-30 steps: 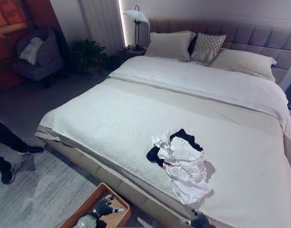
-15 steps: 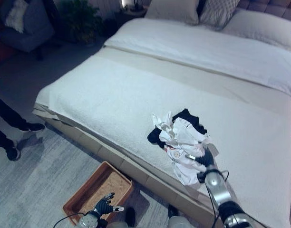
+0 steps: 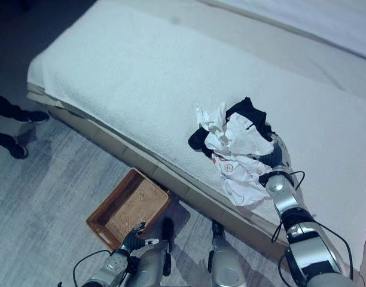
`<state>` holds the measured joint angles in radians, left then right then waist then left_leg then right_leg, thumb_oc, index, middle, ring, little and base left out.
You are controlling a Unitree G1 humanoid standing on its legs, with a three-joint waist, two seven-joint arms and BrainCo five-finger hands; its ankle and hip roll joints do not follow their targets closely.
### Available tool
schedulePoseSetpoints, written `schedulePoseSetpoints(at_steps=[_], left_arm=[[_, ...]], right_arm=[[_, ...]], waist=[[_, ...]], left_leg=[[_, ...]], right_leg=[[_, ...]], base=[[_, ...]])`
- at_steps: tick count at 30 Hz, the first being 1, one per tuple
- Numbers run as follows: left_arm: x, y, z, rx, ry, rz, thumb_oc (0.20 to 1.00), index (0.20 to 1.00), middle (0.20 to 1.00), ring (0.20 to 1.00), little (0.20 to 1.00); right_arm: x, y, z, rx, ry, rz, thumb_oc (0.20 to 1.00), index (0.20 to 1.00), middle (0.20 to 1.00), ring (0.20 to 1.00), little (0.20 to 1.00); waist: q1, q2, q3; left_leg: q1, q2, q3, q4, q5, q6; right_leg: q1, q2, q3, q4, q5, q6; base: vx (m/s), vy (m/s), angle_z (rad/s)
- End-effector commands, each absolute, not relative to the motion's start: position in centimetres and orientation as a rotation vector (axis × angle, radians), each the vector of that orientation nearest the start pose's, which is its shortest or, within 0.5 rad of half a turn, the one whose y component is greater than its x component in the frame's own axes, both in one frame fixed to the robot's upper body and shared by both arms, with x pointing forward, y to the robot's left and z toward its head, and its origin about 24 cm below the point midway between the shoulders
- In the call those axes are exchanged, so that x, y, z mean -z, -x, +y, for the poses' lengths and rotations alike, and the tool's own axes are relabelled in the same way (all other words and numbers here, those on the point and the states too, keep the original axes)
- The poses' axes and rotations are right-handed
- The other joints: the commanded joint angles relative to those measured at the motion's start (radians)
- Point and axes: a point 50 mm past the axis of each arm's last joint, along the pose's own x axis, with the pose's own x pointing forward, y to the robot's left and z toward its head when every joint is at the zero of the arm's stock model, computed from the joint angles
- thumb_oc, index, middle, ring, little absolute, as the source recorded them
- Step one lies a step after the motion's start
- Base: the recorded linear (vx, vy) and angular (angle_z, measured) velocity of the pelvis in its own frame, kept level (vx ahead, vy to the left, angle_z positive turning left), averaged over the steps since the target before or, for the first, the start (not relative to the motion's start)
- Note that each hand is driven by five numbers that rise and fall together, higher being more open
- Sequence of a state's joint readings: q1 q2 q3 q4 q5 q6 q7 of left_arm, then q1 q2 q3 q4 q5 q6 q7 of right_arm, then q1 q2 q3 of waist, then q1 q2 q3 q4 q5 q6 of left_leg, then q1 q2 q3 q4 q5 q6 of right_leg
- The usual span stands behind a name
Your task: Pick up clothes into the bucket
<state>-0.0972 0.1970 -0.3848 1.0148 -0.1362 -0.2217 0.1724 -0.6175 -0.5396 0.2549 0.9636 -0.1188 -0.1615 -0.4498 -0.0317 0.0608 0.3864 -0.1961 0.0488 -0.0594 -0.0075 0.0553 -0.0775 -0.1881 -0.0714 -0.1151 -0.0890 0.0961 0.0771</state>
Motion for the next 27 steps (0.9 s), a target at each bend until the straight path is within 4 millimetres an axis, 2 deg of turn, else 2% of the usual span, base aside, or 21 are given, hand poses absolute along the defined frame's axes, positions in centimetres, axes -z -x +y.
schedulePoseSetpoints(at_steps=[1, 4, 5, 8, 9, 10, 11, 21, 22, 23, 26, 27], left_arm=[[11.5, -19.5, 17.0, 0.001, -0.253, 0.628, 1.0, 1.0, 1.0, 1.0, 1.0], [10.8, -20.4, 16.8, -0.014, -0.222, 0.588, 1.0, 1.0, 1.0, 1.0, 1.0], [10.2, -21.3, 16.9, -0.041, -0.201, 0.56, 1.0, 1.0, 1.0, 1.0, 1.0], [9.7, -22.0, 16.8, -0.047, -0.189, 0.534, 1.0, 1.0, 1.0, 1.0, 1.0], [9.2, -22.8, 17.0, -0.067, -0.18, 0.511, 1.0, 1.0, 1.0, 1.0, 1.0], [9.2, -22.8, 17.0, -0.067, -0.179, 0.511, 1.0, 1.0, 1.0, 1.0, 1.0], [8.7, -23.4, 17.1, -0.076, -0.174, 0.488, 1.0, 1.0, 1.0, 1.0, 1.0], [7.7, -24.8, 16.1, -0.041, -0.176, 0.439, 1.0, 1.0, 1.0, 1.0, 1.0], [7.7, -24.9, 15.8, -0.034, -0.177, 0.434, 1.0, 1.0, 1.0, 1.0, 1.0], [7.6, -24.9, 15.7, -0.028, -0.178, 0.433, 1.0, 1.0, 1.0, 1.0, 1.0], [7.5, -25.1, 15.3, -0.02, -0.188, 0.422, 1.0, 1.0, 1.0, 1.0, 1.0], [7.2, -25.3, 15.2, -0.025, -0.191, 0.407, 1.0, 1.0, 1.0, 1.0, 1.0]], right_arm=[[-11.2, -36.0, -29.2, 0.503, 0.883, -0.05, 1.0, 1.0, 1.0, 1.0, 1.0], [-12.7, -36.5, -29.8, 0.539, 0.898, -0.069, 1.0, 1.0, 1.0, 1.0, 1.0], [-14.3, -37.0, -30.1, 0.566, 0.909, -0.096, 1.0, 1.0, 1.0, 1.0, 1.0], [-15.1, -36.9, -30.9, 0.593, 0.916, -0.094, 1.0, 1.0, 1.0, 1.0, 1.0], [-16.3, -37.1, -31.4, 0.614, 0.931, -0.104, 1.0, 1.0, 1.0, 1.0, 1.0], [-16.3, -37.1, -31.4, 0.614, 0.931, -0.105, 1.0, 1.0, 1.0, 1.0, 1.0], [-17.3, -37.2, -32.0, 0.64, 0.941, -0.109, 1.0, 1.0, 1.0, 1.0, 1.0], [-19.5, -37.4, -32.4, 0.674, 0.984, -0.137, 1.0, 1.0, 1.0, 1.0, 1.0], [-19.7, -37.6, -32.0, 0.672, 0.979, -0.155, 0.263, 0.263, 0.263, 0.263, 0.263], [-20.0, -37.8, -31.8, 0.67, 0.979, -0.169, 0.2, 0.2, 0.2, 0.2, 0.2], [-20.9, -37.9, -30.7, 0.687, 0.942, -0.266, 0.2, 0.2, 0.2, 0.2, 0.2], [-22.6, -37.8, -29.2, 0.69, 0.901, -0.408, 0.2, 0.2, 0.2, 0.2, 0.2]], waist=[[0.028, -0.071, 0.029], [0.03, -0.063, 0.061], [0.028, -0.054, 0.089], [0.024, -0.048, 0.106], [0.021, -0.045, 0.122], [0.021, -0.045, 0.122], [0.023, -0.043, 0.133], [0.029, -0.04, 0.134], [0.028, -0.04, 0.134], [0.026, -0.041, 0.134], [0.019, -0.044, 0.134], [0.011, -0.045, 0.134]], left_leg=[[-0.119, -0.053, -0.031, 0.127, -0.034, 0.021], [-0.171, -0.063, -0.031, 0.169, -0.04, 0.023], [-0.228, -0.075, -0.036, 0.216, -0.048, 0.029], [-0.281, -0.09, -0.043, 0.274, -0.062, 0.033], [-0.317, -0.103, -0.048, 0.306, -0.071, 0.036], [-0.319, -0.103, -0.048, 0.306, -0.071, 0.036], [-0.354, -0.107, -0.05, 0.324, -0.073, 0.039], [-0.45, -0.111, -0.06, 0.355, -0.065, 0.034], [-0.454, -0.109, -0.061, 0.35, -0.061, 0.033], [-0.453, -0.108, -0.063, 0.347, -0.06, 0.032], [-0.449, -0.108, -0.064, 0.342, -0.058, 0.029], [-0.444, -0.108, -0.067, 0.339, -0.059, 0.027]], right_leg=[[-0.091, -0.051, 0.013, 0.166, -0.076, 0.044], [-0.147, -0.052, 0.017, 0.22, -0.092, 0.038], [-0.215, -0.056, 0.022, 0.296, -0.115, 0.029], [-0.264, -0.066, 0.025, 0.357, -0.137, 0.023], [-0.303, -0.076, 0.026, 0.4, -0.146, 0.018], [-0.305, -0.076, 0.026, 0.401, -0.146, 0.018], [-0.344, -0.082, 0.026, 0.425, -0.153, 0.015], [-0.438, -0.092, 0.016, 0.467, -0.157, 0.017], [-0.445, -0.092, 0.013, 0.466, -0.156, 0.018], [-0.446, -0.092, 0.011, 0.465, -0.158, 0.018], [-0.443, -0.096, 0.009, 0.466, -0.161, 0.018], [-0.443, -0.097, 0.01, 0.473, -0.165, 0.019]], base=[[-0.1, 0.016, -0.1], [-0.08, 0.021, -0.08], [-0.1, 0.037, 0.04], [-0.08, 0.015, 0.09], [-0.05, 0.006, 0.22], [-0.09, 0.02, 0.34], [-0.05, 0.019, 0.28], [-0.02, -0.003, 0.08], [0.0, 0.0, 0.0], [0.0, 0.0, 0.0], [0.0, 0.0, 0.0], [0.0, 0.0, 0.0]])
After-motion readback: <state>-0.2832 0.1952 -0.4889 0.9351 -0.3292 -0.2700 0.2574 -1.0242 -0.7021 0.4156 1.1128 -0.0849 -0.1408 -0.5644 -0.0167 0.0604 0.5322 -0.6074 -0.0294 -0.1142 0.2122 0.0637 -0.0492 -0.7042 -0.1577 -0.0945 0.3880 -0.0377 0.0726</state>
